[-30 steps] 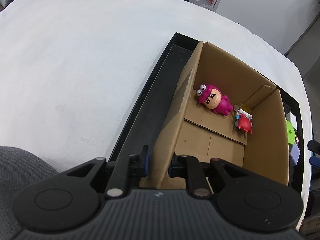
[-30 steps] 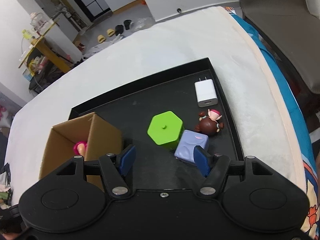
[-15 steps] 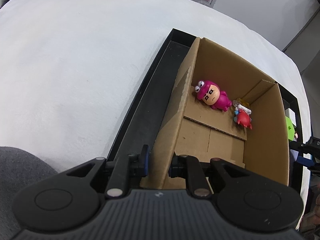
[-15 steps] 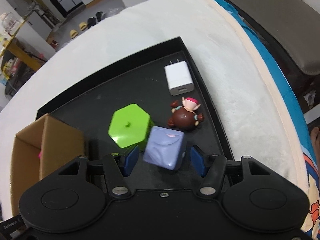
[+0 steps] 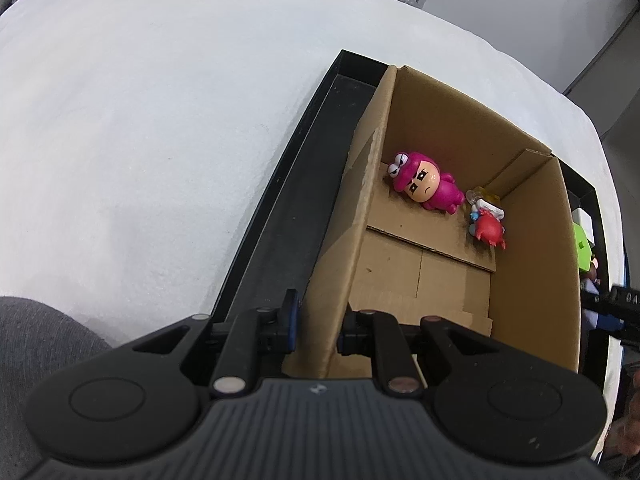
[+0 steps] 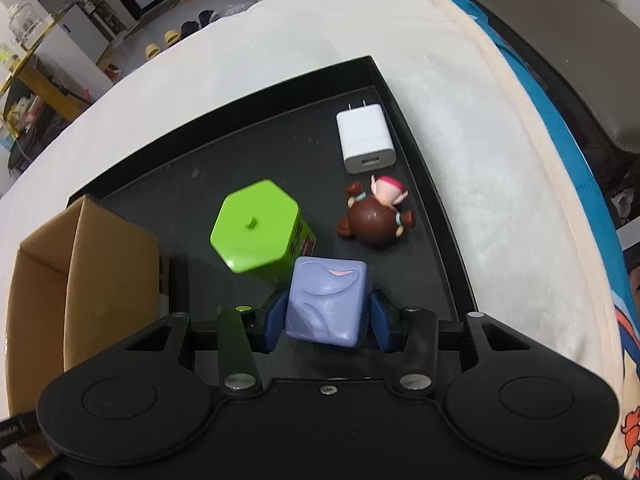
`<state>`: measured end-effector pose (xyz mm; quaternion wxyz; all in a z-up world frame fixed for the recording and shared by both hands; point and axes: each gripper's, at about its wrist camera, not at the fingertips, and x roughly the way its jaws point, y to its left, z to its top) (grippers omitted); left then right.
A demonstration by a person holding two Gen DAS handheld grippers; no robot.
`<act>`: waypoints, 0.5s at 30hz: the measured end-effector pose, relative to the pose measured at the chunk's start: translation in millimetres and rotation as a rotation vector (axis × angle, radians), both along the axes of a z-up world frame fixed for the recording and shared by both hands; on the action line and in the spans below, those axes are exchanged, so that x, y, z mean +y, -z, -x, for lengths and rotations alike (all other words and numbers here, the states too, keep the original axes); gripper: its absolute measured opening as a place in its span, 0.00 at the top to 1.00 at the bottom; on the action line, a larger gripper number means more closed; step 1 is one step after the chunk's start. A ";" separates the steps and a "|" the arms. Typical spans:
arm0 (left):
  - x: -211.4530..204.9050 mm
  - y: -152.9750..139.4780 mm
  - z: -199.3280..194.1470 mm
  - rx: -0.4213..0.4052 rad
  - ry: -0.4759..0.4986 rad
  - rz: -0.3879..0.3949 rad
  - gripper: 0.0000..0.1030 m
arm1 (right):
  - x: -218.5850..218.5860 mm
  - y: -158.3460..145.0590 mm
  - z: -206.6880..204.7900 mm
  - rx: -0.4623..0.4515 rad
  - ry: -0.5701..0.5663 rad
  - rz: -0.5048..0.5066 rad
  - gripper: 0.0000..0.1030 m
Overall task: Organize rigid objects
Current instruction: 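Move the right gripper to the lavender cube and grasp it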
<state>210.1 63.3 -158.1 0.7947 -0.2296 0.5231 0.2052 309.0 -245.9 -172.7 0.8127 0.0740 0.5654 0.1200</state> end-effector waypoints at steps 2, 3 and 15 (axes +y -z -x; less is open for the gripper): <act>1.2 0.9 -1.7 0.002 -0.003 0.004 0.84 | -0.7 -0.6 4.3 0.012 -0.012 0.000 0.58; 1.3 1.1 -2.2 0.002 -0.002 0.005 0.84 | -1.3 -0.9 6.4 0.016 -0.017 0.000 0.58; -1.6 -0.1 -7.6 0.010 0.032 -0.011 0.84 | -3.3 -2.7 24.1 0.046 -0.058 0.025 0.58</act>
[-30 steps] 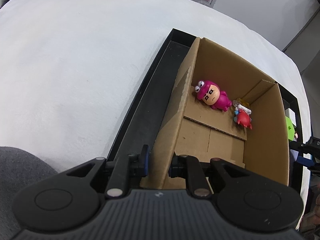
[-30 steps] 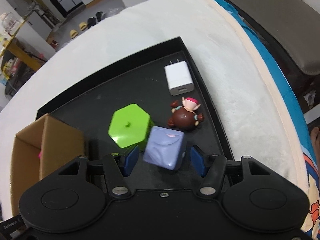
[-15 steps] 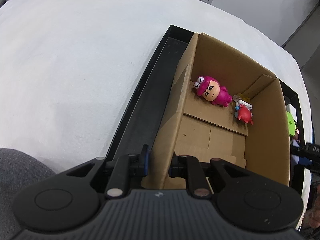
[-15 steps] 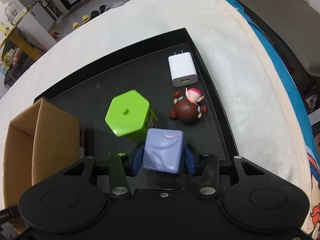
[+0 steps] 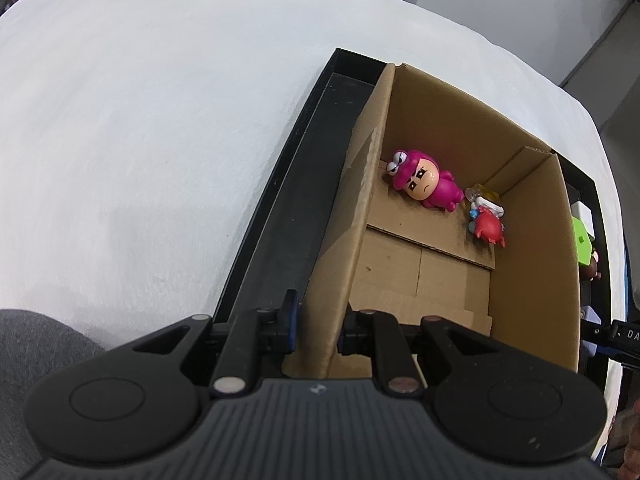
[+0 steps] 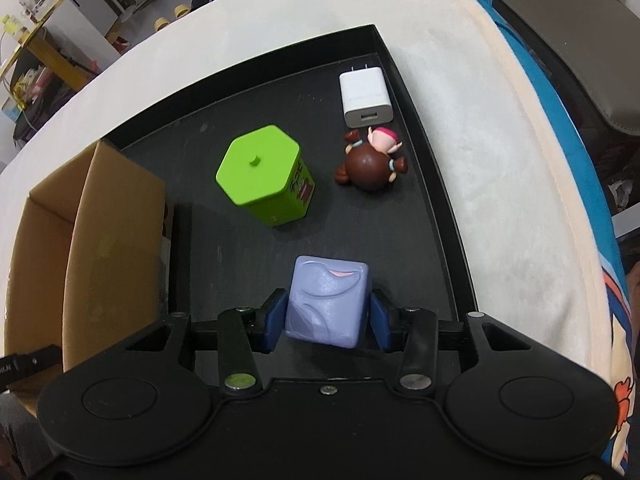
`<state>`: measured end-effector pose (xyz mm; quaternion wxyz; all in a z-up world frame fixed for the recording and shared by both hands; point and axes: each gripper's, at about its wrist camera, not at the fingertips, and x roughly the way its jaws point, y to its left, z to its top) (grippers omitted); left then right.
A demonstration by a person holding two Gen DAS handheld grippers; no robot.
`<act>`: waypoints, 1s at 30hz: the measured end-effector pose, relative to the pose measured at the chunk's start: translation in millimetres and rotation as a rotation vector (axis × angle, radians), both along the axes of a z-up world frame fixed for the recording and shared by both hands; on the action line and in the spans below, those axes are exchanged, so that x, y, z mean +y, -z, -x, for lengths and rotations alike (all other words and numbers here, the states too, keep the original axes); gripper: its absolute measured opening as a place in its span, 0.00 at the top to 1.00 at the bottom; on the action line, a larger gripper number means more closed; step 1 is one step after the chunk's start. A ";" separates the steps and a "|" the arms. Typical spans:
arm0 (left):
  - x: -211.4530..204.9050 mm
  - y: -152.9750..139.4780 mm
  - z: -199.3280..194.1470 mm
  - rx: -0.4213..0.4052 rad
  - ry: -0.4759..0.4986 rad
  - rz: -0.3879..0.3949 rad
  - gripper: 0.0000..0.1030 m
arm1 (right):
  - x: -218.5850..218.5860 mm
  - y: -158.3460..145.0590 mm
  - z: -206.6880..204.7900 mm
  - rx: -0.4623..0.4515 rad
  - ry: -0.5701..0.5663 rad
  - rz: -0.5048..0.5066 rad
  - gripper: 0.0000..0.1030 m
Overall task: Organize rigid objects
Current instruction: 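Move the right gripper to the lavender cube and grasp it, then carry the lavender cube over the cardboard box and release it inside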
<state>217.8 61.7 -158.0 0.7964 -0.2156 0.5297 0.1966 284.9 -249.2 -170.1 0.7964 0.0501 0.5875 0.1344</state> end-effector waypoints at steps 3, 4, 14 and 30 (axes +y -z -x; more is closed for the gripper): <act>-0.9 -1.5 -0.7 0.003 0.008 -0.003 0.84 | -0.2 -0.2 1.0 0.006 0.001 0.004 0.57; -1.0 -1.6 -0.7 0.005 0.009 -0.003 0.84 | 0.2 -0.2 0.7 0.005 0.001 0.004 0.57; -3.2 -10.9 -2.0 0.002 0.039 -0.027 0.84 | 14.8 12.8 -9.0 0.001 -0.006 0.055 0.55; -4.6 -6.7 -1.8 0.012 0.057 -0.034 0.86 | 18.2 -9.0 -1.0 -0.076 -0.048 0.039 0.57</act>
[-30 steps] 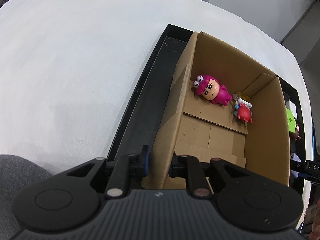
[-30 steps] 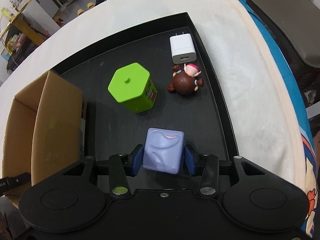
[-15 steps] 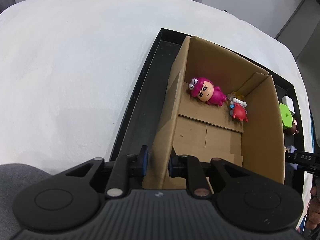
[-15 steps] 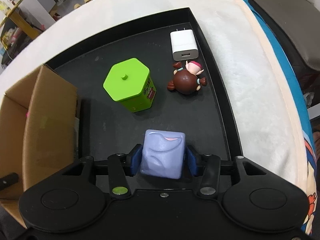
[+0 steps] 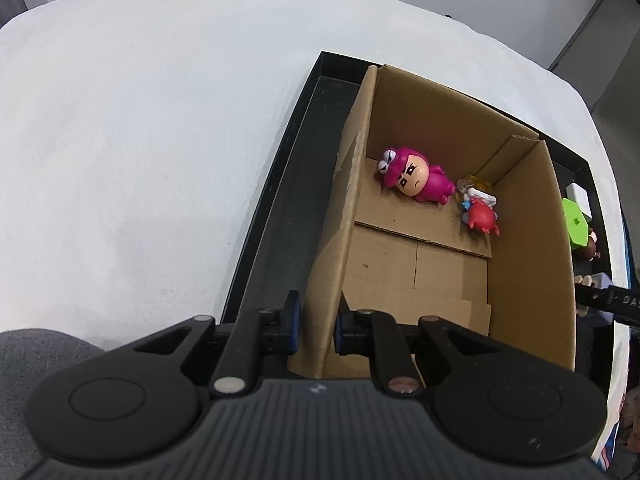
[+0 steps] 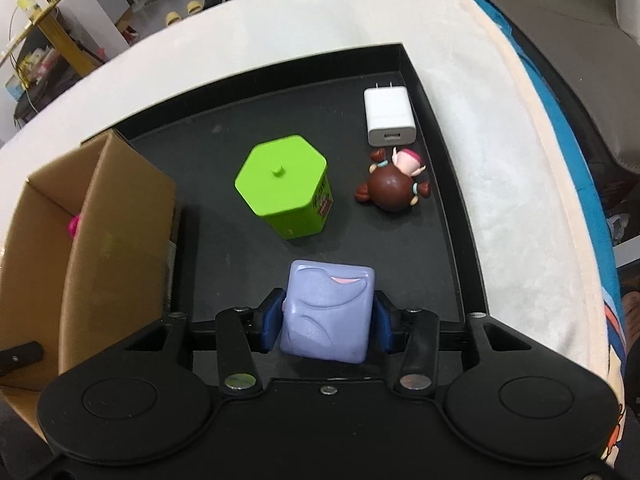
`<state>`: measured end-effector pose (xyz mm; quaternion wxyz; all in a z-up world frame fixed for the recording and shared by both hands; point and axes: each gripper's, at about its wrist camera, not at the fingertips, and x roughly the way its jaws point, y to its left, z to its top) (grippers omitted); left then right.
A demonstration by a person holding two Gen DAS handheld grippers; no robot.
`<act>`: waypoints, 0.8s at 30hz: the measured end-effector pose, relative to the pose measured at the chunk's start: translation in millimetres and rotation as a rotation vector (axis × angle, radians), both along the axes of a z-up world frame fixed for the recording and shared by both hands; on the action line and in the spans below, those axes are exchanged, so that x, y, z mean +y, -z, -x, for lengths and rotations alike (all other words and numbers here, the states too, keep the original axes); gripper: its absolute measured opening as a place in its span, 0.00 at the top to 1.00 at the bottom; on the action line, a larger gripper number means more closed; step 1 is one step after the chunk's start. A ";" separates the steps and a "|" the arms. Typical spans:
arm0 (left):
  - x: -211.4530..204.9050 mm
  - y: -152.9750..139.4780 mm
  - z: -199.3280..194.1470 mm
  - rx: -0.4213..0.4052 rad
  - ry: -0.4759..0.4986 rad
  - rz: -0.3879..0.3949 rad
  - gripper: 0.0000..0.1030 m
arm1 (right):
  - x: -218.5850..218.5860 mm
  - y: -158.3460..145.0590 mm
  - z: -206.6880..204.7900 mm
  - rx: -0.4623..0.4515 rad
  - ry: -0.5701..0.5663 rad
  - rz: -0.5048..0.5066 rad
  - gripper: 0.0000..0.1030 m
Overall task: Organize rigid objects
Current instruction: 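Carry the lavender cube over the cardboard box and release it inside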
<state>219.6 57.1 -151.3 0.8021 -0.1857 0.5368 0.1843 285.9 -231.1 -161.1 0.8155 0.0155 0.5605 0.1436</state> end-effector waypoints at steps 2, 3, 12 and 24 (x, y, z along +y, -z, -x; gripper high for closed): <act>0.4 0.5 0.3 0.000 -0.003 -0.002 0.86 | -1.3 -5.1 2.4 -0.007 -0.002 -0.011 0.57; 0.8 0.8 0.4 0.000 -0.006 0.000 0.87 | -1.6 -7.5 3.4 -0.011 -0.004 -0.014 0.57; 0.7 -1.6 2.4 -0.006 -0.004 -0.001 0.87 | 2.3 -29.1 10.3 -0.052 -0.018 -0.043 0.57; 1.1 -3.2 2.5 -0.012 0.003 -0.007 0.86 | 11.7 -57.0 15.8 -0.112 -0.044 -0.116 0.57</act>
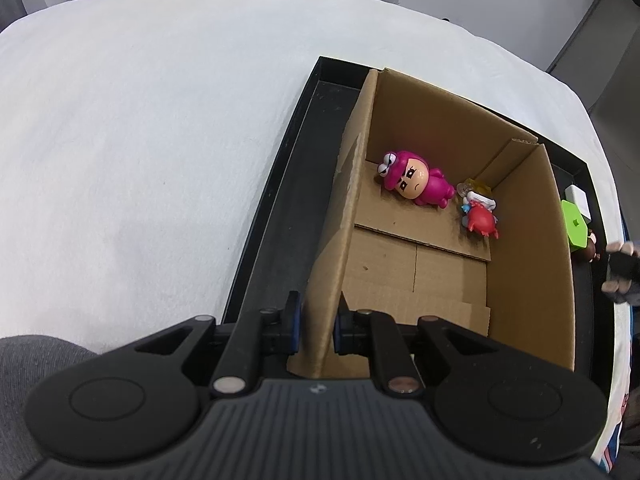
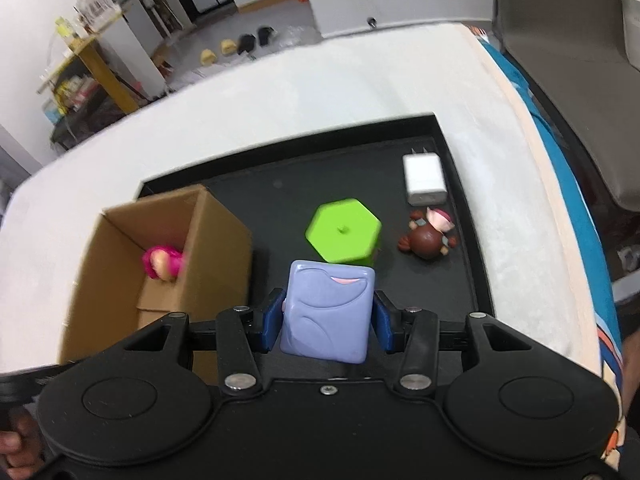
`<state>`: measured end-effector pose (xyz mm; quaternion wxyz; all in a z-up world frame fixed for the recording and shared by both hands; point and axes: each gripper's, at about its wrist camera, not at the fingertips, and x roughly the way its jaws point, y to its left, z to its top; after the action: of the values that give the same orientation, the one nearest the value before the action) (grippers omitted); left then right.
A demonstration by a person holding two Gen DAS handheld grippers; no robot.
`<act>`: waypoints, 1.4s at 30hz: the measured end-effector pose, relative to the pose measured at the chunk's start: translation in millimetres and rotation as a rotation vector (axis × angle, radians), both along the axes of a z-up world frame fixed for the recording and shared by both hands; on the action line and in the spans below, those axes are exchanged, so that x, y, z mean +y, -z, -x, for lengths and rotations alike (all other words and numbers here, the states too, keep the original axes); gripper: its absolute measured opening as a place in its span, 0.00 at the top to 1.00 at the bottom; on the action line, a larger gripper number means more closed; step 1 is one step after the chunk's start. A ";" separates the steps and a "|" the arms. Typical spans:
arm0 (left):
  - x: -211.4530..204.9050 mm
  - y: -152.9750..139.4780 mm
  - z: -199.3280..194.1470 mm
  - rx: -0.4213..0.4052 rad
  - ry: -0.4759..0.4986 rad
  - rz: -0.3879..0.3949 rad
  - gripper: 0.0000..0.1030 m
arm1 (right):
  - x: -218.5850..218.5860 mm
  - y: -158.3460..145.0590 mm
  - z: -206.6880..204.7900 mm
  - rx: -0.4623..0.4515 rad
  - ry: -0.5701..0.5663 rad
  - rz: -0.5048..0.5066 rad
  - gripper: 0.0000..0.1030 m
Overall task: Organize rigid objects
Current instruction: 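Carry the lavender cube over the cardboard box and release it inside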
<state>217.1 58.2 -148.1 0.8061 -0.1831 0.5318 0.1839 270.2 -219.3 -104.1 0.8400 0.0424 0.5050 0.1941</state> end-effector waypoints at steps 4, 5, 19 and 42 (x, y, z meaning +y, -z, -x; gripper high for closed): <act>0.2 -0.5 0.1 -0.003 0.002 0.000 0.86 | 10.6 -12.1 1.4 -0.033 -0.033 -0.030 0.57; 0.7 -0.7 0.4 -0.003 0.001 0.002 0.86 | 13.6 -14.2 1.3 -0.037 -0.038 -0.035 0.57; 1.3 -1.7 0.4 0.007 0.004 0.015 0.86 | 50.9 -32.7 2.7 -0.097 -0.118 -0.120 0.57; 1.3 1.6 0.2 0.010 -0.001 0.044 0.86 | 86.3 -9.6 10.2 -0.021 -0.192 -0.219 0.56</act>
<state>216.9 59.5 -149.7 0.7992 -0.2002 0.5396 0.1733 260.0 -133.0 -94.5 0.8131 0.0831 0.4736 0.3281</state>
